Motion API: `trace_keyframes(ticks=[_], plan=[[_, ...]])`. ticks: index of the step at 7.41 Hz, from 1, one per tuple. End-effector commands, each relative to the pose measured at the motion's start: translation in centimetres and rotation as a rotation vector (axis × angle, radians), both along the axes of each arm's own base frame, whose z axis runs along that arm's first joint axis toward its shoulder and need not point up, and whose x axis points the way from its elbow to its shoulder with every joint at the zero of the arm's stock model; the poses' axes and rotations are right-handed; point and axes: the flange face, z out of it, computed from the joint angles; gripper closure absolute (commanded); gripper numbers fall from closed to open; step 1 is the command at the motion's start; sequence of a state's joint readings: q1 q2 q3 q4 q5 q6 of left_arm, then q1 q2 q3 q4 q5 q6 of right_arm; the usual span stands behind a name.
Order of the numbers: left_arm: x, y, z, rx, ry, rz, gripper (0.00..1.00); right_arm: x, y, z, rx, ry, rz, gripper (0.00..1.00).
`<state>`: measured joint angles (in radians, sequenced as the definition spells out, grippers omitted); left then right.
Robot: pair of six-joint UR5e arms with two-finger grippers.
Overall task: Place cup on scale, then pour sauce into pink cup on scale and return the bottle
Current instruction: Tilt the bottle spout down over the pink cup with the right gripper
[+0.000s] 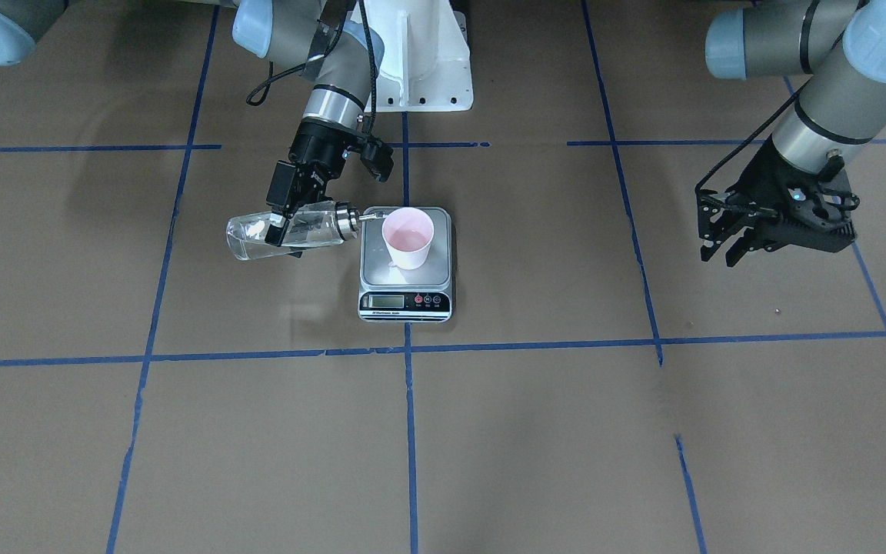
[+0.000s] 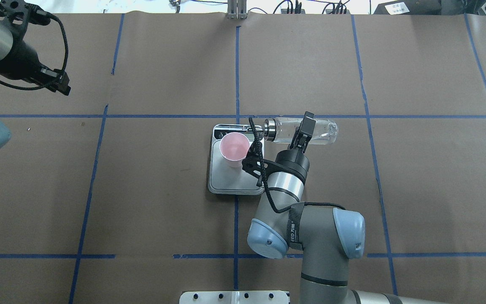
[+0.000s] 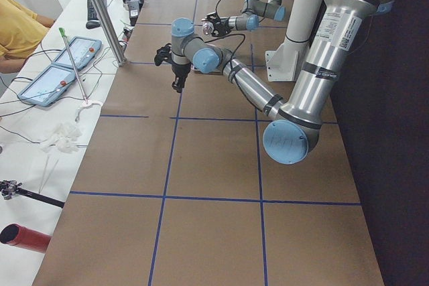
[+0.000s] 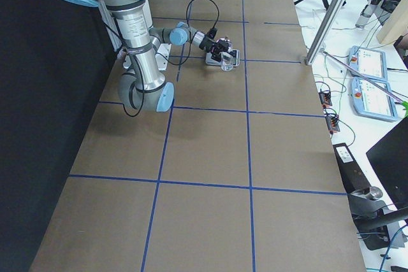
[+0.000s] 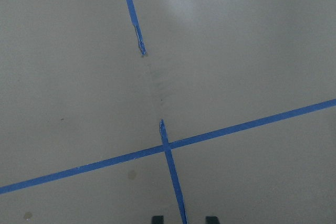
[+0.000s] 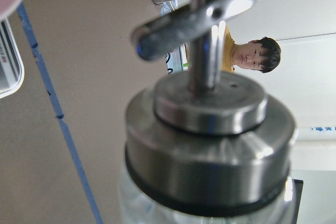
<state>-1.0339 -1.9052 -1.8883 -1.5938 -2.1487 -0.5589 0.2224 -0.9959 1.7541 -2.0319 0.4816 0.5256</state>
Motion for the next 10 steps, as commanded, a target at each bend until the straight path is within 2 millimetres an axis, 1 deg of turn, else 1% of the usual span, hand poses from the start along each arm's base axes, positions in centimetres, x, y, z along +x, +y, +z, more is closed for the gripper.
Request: trace_keyframes(ticks=[1,5,6,10], plan=[[0.0,0.0,0.0,-0.001,0.0,0.0,0.61,0.2,-0.1,-0.1,0.023,0.061,-0.008,1.0],[-0.1,0.1,-0.2,0.004,0.002,-0.001,0.61,0.8,-0.7,-0.7,0.074,0.204,-0.034,1.0],[-0.1,0.2,-0.3,0.003,0.003,0.0,0.61,0.8,-0.7,-0.3,0.071,0.243,-0.047,1.0],[-0.1,0.2,-0.3,0.001,0.004,0.0,0.61,1.5,-1.6,-1.1,0.094,0.357,-0.065,1.0]])
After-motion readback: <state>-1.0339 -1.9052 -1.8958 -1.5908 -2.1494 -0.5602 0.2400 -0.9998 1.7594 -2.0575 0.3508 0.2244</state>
